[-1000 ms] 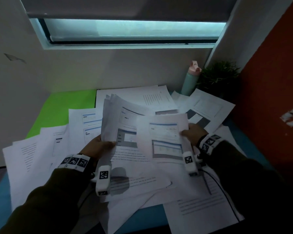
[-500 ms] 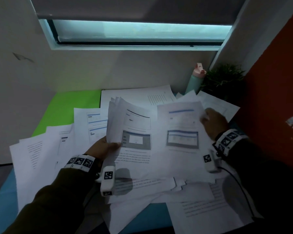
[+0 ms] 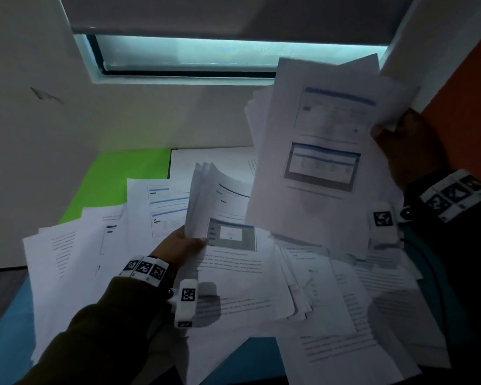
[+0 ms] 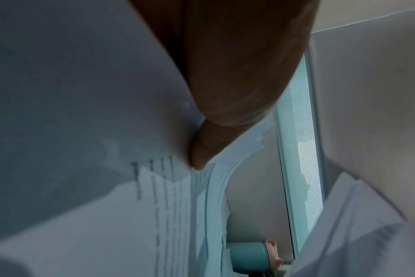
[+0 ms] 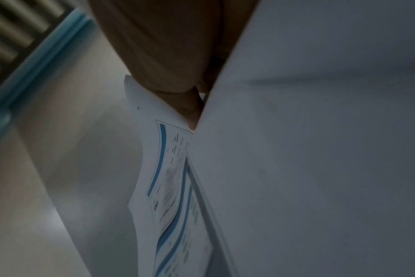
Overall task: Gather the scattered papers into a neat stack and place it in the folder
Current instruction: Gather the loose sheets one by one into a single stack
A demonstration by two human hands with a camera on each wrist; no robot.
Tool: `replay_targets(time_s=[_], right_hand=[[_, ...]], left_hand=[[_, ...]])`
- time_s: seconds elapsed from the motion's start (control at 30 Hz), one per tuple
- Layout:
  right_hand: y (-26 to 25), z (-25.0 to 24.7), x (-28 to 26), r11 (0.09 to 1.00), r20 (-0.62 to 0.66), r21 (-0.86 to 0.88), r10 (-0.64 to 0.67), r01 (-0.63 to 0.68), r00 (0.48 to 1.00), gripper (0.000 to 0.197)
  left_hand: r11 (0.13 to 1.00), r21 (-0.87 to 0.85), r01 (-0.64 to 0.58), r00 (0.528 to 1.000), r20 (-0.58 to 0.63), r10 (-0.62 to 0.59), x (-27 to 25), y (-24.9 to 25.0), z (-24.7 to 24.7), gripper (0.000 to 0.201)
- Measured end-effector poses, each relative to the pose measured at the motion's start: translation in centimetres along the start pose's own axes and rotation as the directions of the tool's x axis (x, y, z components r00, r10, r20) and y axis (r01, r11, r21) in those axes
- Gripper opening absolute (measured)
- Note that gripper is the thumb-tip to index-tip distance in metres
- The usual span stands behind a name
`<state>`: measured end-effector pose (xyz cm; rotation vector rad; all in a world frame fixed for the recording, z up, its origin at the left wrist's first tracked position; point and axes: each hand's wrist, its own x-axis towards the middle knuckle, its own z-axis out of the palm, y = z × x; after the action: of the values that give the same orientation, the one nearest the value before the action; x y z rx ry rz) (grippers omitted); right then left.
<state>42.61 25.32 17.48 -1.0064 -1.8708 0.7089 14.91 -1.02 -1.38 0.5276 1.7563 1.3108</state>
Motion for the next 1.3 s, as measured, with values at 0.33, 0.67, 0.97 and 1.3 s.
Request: replay_targets(time_s=[0.33,0.67,0.97,1.3], right_hand=[[7.5,9.8,-6.4,0.940,0.374,-0.127,0.340,-0.316,0.863,0.036],[8.3,15.7,-11.6,0.902,0.310,-0.141,0.432,-0.408,0.847,0.007],[6.3,17.5,-11.4,0.923,0.356,-0.032,0.369,-0.384,0.859,0.012],[9.1,13.4,-8.9,0.871,0.329,-0.264,0.486,-0.415,0.810,0.051]], left_hand=[[0.997,0.063,-0.033,0.999,-0.020,0.034,-0.3,0.4,-0.1,0.062],[0.978,0.206,-0.029,0.998,-0.047,0.040,0.6,0.2,-0.4,0.062],[1.000,0.020,0.008,0.999,0.035,-0.008,1.0,-0.7,-0.7,0.076],[0.999,0.019,0.037,0.999,-0.025,-0.036,1.6,-0.9,-0.6,0.035]])
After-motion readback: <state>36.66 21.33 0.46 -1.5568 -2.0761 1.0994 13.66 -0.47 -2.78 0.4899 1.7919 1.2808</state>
